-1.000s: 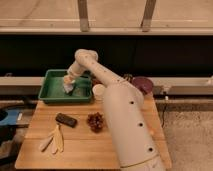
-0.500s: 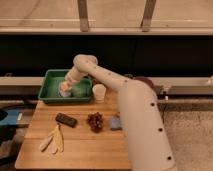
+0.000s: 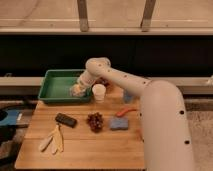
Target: Wipe tray with towel
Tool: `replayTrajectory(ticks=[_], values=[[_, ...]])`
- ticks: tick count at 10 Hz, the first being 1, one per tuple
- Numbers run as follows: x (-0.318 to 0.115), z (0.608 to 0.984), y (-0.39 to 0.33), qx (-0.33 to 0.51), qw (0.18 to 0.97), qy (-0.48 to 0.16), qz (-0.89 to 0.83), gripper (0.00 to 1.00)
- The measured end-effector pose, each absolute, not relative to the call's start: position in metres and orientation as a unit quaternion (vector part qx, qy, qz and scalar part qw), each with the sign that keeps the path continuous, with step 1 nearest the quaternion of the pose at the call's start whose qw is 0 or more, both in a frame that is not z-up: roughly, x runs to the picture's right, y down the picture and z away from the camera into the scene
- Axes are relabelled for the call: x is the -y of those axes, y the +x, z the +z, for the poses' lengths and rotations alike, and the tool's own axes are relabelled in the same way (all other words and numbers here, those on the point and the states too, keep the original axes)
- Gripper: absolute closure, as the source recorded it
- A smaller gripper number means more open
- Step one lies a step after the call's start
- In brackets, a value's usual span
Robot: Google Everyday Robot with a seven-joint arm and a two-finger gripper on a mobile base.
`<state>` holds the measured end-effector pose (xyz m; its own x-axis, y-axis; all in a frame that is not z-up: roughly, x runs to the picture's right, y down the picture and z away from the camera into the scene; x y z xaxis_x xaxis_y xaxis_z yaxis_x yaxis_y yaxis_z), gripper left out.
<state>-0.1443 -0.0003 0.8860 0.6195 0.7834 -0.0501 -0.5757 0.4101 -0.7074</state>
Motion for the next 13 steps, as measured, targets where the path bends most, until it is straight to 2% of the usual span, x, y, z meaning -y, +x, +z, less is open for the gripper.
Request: replayTrajectory(ticks=[3, 6, 8, 13], values=[[0.033, 0.911, -0.144, 0.137, 0.838, -0.339, 0.406, 1.00], [0.061, 0.941, -0.182, 0.159, 0.834, -0.347, 0.399, 1.00], [0.063, 0.946, -0.206, 0.179, 0.830, -0.361, 0.386, 1.00], [0.021, 0.900, -0.235, 0.203, 0.830, -0.390, 0.342, 1.00]])
